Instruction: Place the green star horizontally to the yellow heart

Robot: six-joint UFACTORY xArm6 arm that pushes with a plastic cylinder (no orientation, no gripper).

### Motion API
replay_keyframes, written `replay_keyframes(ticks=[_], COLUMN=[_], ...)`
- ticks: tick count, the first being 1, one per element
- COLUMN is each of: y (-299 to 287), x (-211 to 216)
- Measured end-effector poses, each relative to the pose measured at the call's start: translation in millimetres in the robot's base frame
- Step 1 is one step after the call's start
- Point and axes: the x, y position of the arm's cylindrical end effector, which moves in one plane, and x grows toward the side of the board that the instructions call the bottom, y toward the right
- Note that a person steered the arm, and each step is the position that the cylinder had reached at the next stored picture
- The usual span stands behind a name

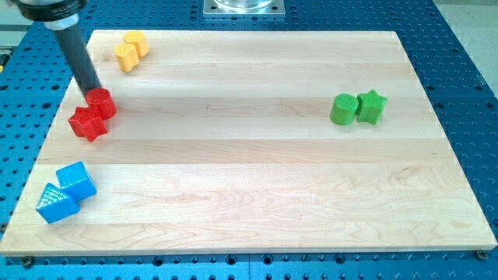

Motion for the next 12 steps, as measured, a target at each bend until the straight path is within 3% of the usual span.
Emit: replay_keyframes(ticks=[1, 2, 3, 4, 7, 9, 10, 12], y=[-32.5, -33.2, -33.2, -9.2, 163.2, 190.1, 244.3, 458.2], x=[-0.3, -15.7, -67.4, -71.9, -93.0, -53.2, -37.2, -44.7])
